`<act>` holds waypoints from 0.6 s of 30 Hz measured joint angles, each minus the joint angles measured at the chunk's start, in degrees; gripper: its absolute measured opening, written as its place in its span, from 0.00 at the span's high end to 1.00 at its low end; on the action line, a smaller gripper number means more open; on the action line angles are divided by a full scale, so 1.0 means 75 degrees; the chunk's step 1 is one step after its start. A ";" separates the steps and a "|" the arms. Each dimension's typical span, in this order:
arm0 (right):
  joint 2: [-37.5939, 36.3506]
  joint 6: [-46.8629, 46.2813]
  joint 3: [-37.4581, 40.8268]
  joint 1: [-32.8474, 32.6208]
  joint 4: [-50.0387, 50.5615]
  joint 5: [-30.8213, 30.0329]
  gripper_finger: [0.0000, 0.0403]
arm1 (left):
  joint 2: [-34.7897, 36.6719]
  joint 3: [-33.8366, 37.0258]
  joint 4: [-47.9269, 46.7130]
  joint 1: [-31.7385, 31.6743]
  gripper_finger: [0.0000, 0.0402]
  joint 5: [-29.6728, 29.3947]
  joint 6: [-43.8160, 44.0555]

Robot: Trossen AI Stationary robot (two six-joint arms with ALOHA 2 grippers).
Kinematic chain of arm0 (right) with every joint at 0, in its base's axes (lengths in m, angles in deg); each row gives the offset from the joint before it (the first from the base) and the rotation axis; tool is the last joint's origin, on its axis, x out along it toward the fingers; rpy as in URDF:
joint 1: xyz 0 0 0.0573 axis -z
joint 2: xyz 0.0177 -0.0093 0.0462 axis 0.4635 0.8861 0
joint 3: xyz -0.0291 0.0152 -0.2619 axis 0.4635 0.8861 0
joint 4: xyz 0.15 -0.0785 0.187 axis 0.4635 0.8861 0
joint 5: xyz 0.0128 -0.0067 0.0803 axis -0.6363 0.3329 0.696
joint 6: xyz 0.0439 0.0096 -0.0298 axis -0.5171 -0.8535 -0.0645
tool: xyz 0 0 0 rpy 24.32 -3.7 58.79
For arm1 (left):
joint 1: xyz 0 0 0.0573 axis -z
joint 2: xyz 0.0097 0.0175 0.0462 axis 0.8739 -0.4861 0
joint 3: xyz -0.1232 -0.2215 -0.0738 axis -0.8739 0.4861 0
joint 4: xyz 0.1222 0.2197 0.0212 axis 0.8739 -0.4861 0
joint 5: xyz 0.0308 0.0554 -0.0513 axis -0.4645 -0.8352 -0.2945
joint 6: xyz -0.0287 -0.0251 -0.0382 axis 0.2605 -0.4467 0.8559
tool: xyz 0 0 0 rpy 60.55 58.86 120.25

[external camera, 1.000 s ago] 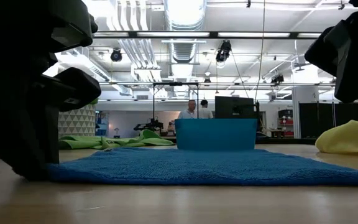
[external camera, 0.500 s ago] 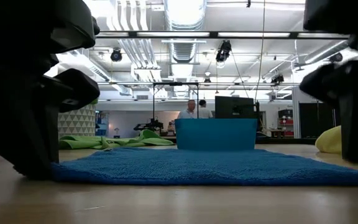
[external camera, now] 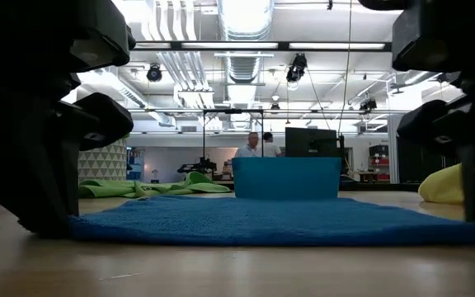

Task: Fold microfiber towels
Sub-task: Fold the blue microfiber cloth

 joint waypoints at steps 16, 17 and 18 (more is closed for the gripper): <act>-0.1258 -0.0103 0.0013 -0.0026 0.0242 0.1110 0.97 | 0.0945 0.0070 -0.0032 0.0045 1.00 0.0653 -0.0057; -0.1356 -0.0121 0.0010 0.0008 0.0368 0.1053 0.97 | 0.1082 0.0109 -0.0065 0.0039 1.00 0.0522 -0.0108; -0.1430 -0.0118 0.0010 0.0039 0.0536 0.0927 0.97 | 0.1221 0.0162 -0.0086 0.0029 1.00 0.0380 -0.0202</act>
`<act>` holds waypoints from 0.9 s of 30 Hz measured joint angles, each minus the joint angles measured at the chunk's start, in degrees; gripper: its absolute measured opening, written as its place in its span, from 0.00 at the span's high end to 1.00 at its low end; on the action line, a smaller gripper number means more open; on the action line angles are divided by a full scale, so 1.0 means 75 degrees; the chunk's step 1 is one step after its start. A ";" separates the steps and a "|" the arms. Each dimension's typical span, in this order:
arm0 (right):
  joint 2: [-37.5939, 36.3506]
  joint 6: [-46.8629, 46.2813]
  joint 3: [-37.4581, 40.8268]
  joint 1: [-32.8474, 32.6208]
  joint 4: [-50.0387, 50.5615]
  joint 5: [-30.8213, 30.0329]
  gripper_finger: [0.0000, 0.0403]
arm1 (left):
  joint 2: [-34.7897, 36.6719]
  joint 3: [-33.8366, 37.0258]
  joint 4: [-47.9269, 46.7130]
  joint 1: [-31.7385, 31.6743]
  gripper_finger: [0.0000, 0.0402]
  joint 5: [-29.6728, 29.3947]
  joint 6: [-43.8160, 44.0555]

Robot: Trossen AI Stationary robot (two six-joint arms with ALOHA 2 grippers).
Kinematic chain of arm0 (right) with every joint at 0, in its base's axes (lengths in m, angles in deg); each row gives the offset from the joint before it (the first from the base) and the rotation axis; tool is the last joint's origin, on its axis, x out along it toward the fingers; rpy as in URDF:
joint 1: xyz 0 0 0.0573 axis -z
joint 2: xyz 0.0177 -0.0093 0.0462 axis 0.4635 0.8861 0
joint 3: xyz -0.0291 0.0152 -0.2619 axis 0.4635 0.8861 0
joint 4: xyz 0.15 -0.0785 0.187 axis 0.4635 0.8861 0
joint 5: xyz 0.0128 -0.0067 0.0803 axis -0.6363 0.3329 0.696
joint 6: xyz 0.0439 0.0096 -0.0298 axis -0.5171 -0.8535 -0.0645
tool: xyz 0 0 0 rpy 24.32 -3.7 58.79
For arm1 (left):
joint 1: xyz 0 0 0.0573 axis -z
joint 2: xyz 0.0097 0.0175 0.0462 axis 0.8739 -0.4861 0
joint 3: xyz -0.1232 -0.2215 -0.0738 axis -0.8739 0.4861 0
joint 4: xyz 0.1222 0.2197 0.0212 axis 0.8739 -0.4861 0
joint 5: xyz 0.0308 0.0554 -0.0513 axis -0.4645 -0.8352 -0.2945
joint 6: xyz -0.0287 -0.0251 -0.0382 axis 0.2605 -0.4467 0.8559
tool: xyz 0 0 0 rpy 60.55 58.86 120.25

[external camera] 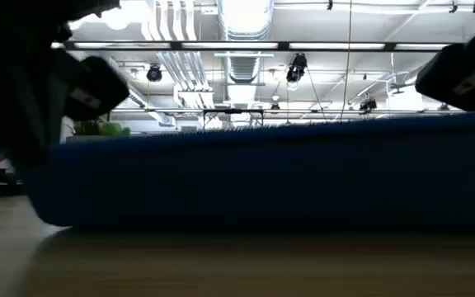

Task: Fold microfiber towels
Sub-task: Fold the blue microfiber cloth

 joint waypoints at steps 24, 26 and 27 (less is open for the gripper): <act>-0.0263 0.0605 0.0320 0.1504 0.1090 -0.0214 0.97 | 0.0650 0.0242 -0.0873 -0.1468 1.00 -0.1200 -0.0287; -0.0263 0.0616 0.0375 0.1588 0.1105 -0.0213 0.97 | 0.0636 0.0242 -0.0936 -0.1573 1.00 -0.1200 -0.0358; -0.0263 0.0616 0.0403 0.1627 0.1125 -0.0213 0.97 | 0.0636 0.0242 -0.0942 -0.1599 1.00 -0.1200 -0.0483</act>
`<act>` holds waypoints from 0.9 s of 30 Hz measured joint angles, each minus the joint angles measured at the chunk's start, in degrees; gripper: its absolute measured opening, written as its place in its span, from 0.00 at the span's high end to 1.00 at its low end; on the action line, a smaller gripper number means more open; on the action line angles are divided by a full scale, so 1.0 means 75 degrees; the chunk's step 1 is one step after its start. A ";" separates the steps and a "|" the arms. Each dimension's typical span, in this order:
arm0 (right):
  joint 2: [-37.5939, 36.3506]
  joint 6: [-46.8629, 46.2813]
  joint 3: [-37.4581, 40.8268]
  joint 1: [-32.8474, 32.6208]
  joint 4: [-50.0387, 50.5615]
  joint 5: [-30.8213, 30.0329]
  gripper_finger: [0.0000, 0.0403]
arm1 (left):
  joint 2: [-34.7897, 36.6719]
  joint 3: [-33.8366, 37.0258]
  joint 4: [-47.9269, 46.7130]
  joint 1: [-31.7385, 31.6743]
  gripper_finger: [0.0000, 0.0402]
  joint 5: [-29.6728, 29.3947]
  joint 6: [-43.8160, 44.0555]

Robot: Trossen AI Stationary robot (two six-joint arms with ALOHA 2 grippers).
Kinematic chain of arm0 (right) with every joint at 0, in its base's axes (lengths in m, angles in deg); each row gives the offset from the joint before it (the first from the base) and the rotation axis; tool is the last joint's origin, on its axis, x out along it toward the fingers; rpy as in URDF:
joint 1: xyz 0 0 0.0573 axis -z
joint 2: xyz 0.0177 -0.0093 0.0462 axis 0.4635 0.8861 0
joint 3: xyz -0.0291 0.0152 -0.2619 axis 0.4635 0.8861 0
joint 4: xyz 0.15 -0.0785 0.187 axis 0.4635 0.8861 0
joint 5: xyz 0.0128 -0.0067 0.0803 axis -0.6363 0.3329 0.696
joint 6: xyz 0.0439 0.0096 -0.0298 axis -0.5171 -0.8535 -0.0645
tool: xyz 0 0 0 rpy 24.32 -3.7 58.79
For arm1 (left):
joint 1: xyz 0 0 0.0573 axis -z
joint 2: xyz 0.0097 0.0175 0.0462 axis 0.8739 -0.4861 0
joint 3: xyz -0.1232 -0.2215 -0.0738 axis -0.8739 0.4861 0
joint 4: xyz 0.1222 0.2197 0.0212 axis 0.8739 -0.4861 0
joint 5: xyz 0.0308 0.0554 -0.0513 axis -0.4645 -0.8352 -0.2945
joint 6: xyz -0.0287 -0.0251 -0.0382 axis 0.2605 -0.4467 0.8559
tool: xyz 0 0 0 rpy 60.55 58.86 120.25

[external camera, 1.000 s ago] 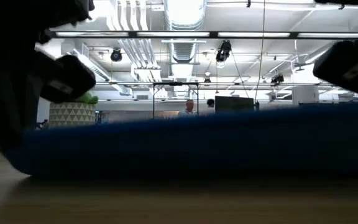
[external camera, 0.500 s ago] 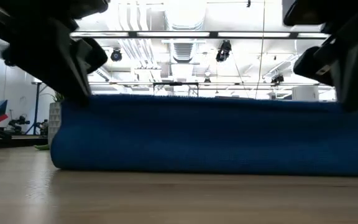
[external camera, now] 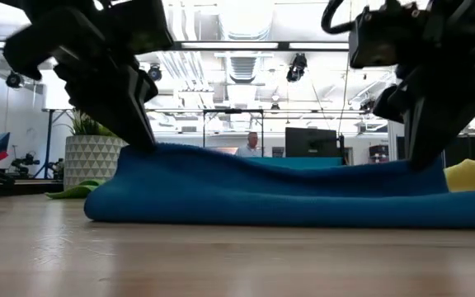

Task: Fold microfiber towels
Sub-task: Fold the blue microfiber cloth

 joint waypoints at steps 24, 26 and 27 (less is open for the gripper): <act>0.0000 0.0416 0.0177 0.0980 0.0636 -0.0383 0.97 | -0.0009 0.0304 0.0055 -0.0757 1.00 -0.0064 -0.0761; 0.0000 0.0454 0.0177 0.1028 0.0717 -0.0506 0.97 | -0.0009 0.0333 0.0057 -0.0827 1.00 -0.0061 -0.0763; -0.0002 0.0460 0.0177 0.1039 0.0731 -0.0575 0.97 | -0.0009 0.0345 0.0055 -0.0857 1.00 -0.0061 -0.0766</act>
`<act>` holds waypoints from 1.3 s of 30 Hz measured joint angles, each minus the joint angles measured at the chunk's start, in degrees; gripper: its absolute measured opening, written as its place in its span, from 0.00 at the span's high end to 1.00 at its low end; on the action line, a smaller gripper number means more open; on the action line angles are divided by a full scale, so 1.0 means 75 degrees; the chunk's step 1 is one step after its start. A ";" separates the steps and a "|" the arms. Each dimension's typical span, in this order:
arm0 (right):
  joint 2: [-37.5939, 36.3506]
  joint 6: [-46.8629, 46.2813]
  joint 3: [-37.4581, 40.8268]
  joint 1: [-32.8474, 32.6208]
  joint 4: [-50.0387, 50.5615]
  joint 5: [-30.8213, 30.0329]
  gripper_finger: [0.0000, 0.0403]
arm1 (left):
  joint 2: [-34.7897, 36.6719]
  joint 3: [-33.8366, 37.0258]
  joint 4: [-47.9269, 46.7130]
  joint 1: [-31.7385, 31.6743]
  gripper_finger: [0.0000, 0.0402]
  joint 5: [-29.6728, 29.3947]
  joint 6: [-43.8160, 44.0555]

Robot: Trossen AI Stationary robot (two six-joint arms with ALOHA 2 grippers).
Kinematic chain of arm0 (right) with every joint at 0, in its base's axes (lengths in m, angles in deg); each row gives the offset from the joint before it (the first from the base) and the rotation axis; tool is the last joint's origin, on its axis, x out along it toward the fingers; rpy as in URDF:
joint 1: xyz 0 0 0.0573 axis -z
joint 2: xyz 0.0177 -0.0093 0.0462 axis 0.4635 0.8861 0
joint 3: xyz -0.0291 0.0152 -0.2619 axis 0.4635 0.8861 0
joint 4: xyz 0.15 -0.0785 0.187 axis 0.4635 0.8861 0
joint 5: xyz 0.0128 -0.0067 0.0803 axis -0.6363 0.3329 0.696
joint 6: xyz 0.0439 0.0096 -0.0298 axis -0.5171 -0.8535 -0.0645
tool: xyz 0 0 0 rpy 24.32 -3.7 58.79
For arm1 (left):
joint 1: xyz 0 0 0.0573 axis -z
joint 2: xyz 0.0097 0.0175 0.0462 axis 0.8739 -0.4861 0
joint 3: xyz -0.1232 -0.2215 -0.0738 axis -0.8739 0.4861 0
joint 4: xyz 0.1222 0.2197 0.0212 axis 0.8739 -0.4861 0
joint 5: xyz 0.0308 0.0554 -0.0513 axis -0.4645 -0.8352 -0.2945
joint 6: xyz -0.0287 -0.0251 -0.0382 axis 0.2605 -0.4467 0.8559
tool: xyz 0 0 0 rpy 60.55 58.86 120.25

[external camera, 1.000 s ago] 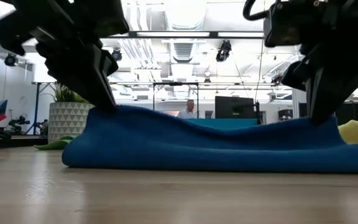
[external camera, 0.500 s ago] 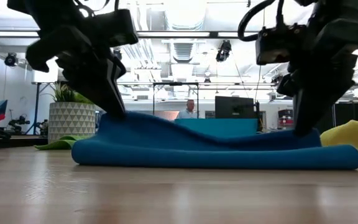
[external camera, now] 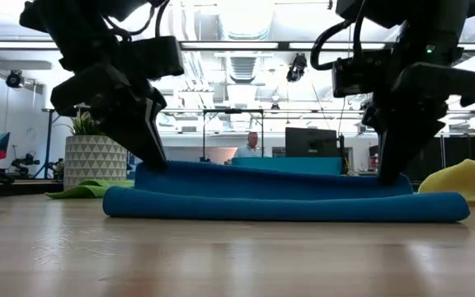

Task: Fold microfiber towels
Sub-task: Fold the blue microfiber cloth

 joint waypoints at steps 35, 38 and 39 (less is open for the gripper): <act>-0.1203 -0.0772 -0.0003 0.0907 -0.0129 -0.0367 0.68 | 0.0099 0.0156 -0.0007 -0.1504 0.64 0.0593 -0.0567; -0.1289 -0.1075 -0.0003 0.0653 -0.0782 -0.0183 0.67 | 0.0042 0.0159 0.0316 -0.1501 0.65 0.1397 -0.0621; -0.1256 -0.1235 -0.0003 0.0574 -0.0944 -0.0169 0.68 | -0.0008 0.0159 0.0321 -0.1490 0.66 0.1436 -0.0612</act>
